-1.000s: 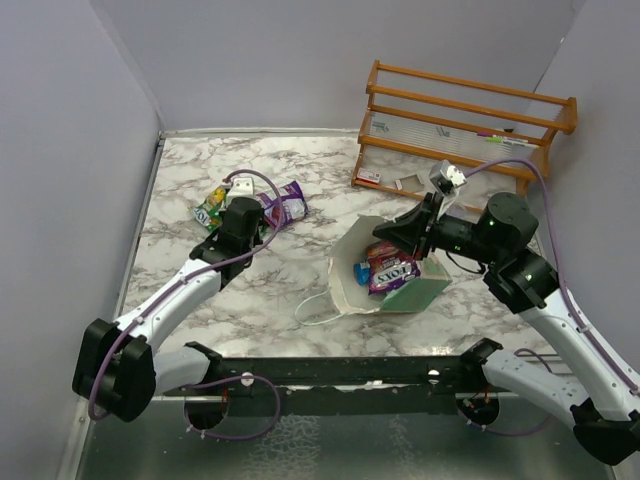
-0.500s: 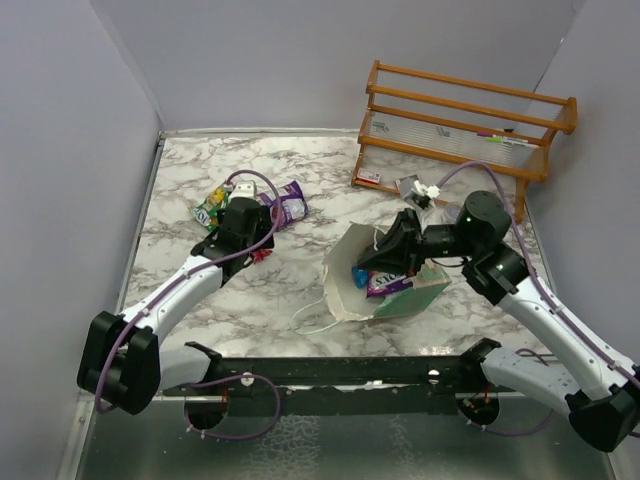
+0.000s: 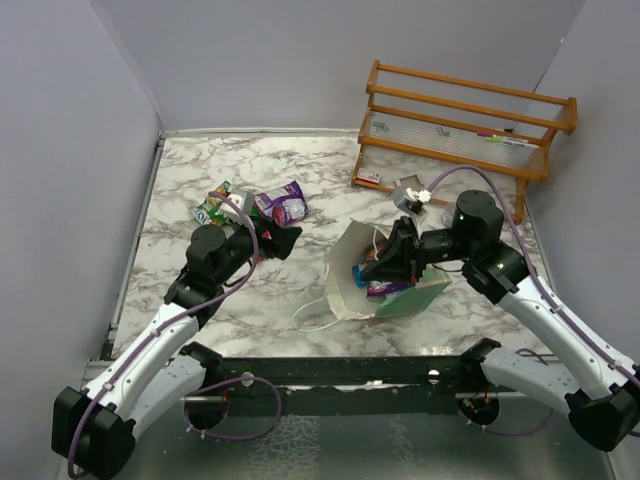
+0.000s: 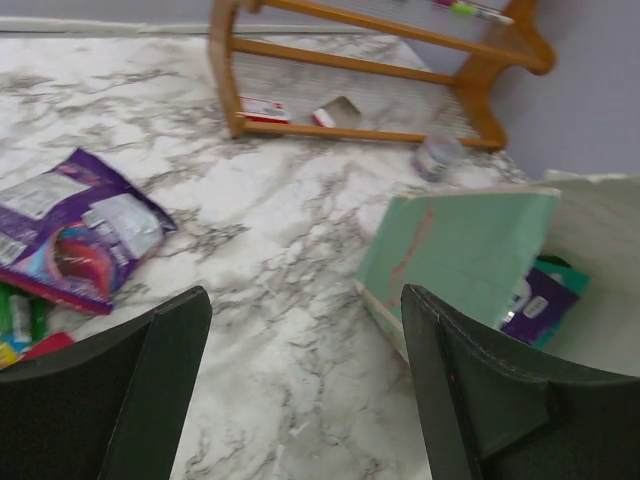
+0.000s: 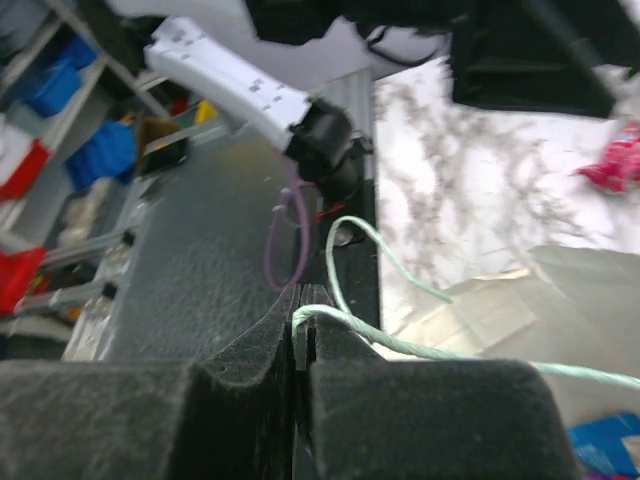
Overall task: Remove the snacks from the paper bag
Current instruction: Place the snack at the center of the board, then adjust the paper bag at the center of the board.
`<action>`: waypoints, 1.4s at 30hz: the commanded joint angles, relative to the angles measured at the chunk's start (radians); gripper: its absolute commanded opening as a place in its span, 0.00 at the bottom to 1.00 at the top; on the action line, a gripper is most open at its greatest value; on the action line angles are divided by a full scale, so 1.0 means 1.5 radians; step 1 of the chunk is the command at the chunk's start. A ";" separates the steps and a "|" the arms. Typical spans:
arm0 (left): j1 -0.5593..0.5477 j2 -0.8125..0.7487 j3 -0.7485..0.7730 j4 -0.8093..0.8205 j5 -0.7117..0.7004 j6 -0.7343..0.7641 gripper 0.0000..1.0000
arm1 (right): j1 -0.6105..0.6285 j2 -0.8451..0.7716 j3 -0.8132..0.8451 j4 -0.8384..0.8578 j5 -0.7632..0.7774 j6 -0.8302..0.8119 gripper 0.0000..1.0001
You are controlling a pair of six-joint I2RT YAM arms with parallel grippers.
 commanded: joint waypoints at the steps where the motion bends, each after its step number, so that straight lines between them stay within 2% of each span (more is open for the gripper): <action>1: -0.047 0.003 -0.007 0.089 0.121 -0.011 0.80 | 0.005 -0.036 0.067 -0.115 0.222 -0.030 0.02; 4: -0.105 0.013 -0.001 0.096 0.098 -0.006 0.80 | 0.005 -0.044 0.104 -0.182 0.372 -0.031 0.02; 9: -0.185 0.041 0.016 0.095 0.040 0.007 0.80 | 0.005 -0.041 0.168 -0.272 0.473 -0.014 0.08; 15: -0.195 0.035 0.037 0.072 -0.033 0.024 0.81 | 0.005 -0.014 0.266 -0.422 0.636 0.009 0.07; 19: -0.195 0.018 0.043 0.054 -0.060 0.042 0.81 | 0.005 0.008 0.293 -0.451 0.709 -0.001 0.06; 24: -0.195 -0.004 0.043 0.040 -0.067 0.043 0.81 | 0.005 0.054 0.335 -0.397 0.722 -0.073 0.02; 31: -0.195 -0.031 0.046 0.005 -0.071 0.033 0.81 | 0.005 0.184 0.453 -0.306 0.674 -0.308 0.02; 34: -0.195 -0.048 0.044 -0.006 -0.069 0.026 0.81 | 0.002 0.239 0.508 -0.281 0.668 -0.371 0.02; 40: -0.195 -0.090 0.041 -0.026 -0.078 0.025 0.81 | -0.040 0.356 0.619 -0.290 0.537 -0.516 0.02; 42: -0.195 -0.103 0.046 -0.043 -0.082 0.029 0.81 | -0.069 0.392 0.664 -0.299 0.496 -0.535 0.02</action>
